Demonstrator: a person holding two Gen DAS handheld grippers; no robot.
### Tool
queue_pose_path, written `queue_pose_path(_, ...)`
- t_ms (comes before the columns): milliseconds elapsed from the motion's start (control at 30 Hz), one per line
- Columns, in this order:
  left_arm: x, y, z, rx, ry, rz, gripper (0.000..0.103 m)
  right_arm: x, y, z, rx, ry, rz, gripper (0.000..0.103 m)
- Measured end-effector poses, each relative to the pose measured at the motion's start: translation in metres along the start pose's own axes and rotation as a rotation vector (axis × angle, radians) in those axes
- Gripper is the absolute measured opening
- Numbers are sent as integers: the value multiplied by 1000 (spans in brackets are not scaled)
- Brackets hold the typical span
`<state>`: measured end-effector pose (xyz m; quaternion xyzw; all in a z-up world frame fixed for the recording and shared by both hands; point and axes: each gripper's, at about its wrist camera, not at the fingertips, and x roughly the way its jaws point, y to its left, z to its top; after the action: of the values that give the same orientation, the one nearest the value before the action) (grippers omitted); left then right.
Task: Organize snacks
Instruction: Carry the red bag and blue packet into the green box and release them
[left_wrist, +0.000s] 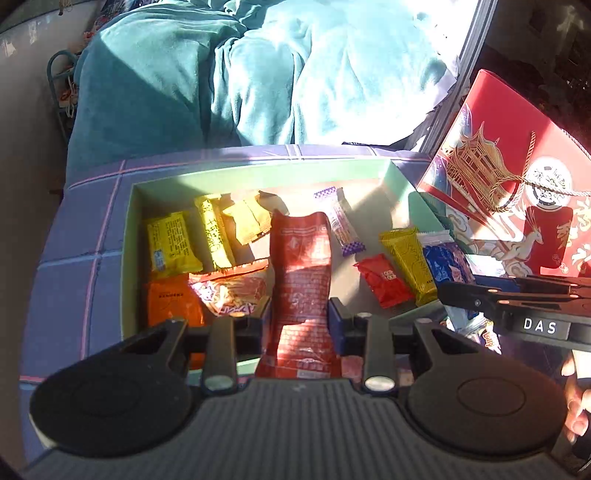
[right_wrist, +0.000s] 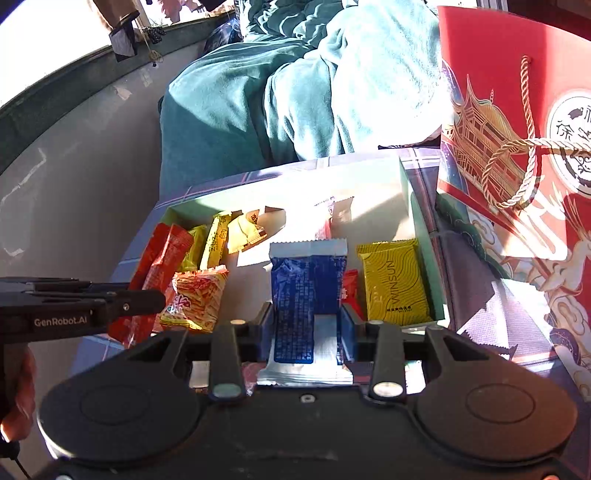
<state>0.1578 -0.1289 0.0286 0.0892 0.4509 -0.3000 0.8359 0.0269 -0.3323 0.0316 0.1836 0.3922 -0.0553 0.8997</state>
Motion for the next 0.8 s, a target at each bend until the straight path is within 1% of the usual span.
queue_pose_path(167, 59, -12, 38, -18, 42, -10, 31, 43, -20, 47, 16, 6, -52, 36)
queue_pose_path(300, 101, -12, 55, -42, 73, 2, 31, 84, -30, 75, 8, 26, -84, 36)
queue_pose_path(367, 117, -10, 62, -56, 88, 6, 31, 101, -31, 82, -4, 33, -106, 36)
queue_pose_path(500, 137, -9, 72, -59, 98, 9, 31, 132, -40, 98, -7, 43, -127, 37)
queue_pose_path(633, 152, -13, 81, -69, 98, -4, 32, 144, -43, 103, -14, 39, -141, 38)
queue_pose_path(667, 153, -16, 82, -64, 88, -5, 34, 144, -43, 103, -13, 34, -142, 44)
queue_pose_path(700, 153, -18, 83, -54, 77, -1, 35, 144, -43, 103, -8, 31, -141, 52)
queue_pose_path(733, 152, -23, 83, -38, 65, 14, 44, 144, -43, 103, -2, 25, -126, 68)
queue_pose_path(767, 152, -26, 84, -30, 63, 26, 66, 142, -42, 103, 6, 21, -110, 84)
queue_pose_path(800, 151, -28, 83, -22, 57, 38, 75, 141, -40, 102, 4, 12, -115, 93)
